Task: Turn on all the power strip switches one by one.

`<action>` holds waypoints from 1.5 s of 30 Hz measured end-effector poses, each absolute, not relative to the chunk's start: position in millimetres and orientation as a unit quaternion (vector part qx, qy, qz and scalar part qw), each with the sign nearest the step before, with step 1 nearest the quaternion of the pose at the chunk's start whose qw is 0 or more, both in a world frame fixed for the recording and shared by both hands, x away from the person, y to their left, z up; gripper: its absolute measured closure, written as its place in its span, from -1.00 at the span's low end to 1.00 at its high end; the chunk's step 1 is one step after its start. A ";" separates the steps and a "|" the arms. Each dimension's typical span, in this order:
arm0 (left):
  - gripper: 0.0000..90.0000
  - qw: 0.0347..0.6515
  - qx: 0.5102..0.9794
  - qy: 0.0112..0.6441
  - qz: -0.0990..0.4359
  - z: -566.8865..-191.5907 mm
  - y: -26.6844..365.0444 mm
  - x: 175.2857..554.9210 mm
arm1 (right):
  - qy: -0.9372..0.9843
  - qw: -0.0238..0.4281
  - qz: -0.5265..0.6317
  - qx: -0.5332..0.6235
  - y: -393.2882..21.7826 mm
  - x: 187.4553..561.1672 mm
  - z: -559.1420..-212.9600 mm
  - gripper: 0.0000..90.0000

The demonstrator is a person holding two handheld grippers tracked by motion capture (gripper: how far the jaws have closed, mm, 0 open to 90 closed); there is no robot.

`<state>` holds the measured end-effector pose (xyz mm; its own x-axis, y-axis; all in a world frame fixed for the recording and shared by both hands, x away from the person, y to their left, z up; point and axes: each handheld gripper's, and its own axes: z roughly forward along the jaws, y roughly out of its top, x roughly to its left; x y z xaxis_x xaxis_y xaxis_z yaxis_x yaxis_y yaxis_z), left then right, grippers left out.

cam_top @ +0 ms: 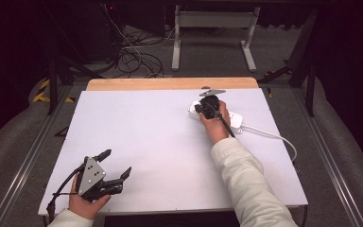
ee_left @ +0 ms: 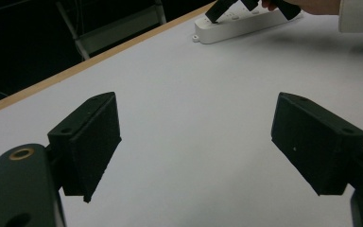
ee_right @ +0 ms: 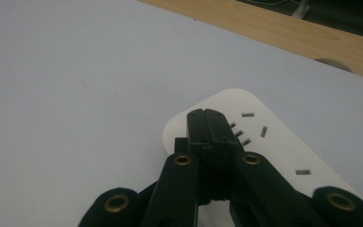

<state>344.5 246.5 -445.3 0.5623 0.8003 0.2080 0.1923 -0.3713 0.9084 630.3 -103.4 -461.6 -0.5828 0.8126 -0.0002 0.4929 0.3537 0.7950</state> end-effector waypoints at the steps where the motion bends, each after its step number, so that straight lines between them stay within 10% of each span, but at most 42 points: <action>1: -0.63 0.455 0.758 0.327 0.334 -445.4 246.5 344.5 | 0.797 0.203 0.394 0.409 -103.3 630.2 -461.7 1.00; 35: -0.63 0.456 0.757 0.327 0.336 -444.7 247.1 344.0 | 0.796 0.191 0.392 0.419 -103.4 633.0 -464.5 1.00; 45: -0.63 0.457 0.756 0.329 0.334 -445.2 245.4 344.3 | 0.791 0.205 0.442 0.371 -116.3 597.5 -418.3 0.99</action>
<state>344.3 245.4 -445.2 0.5607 0.8026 0.2036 0.1930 -0.3658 0.9105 597.5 -116.3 -418.3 -0.6412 0.7674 0.0039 0.4052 0.3342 0.8510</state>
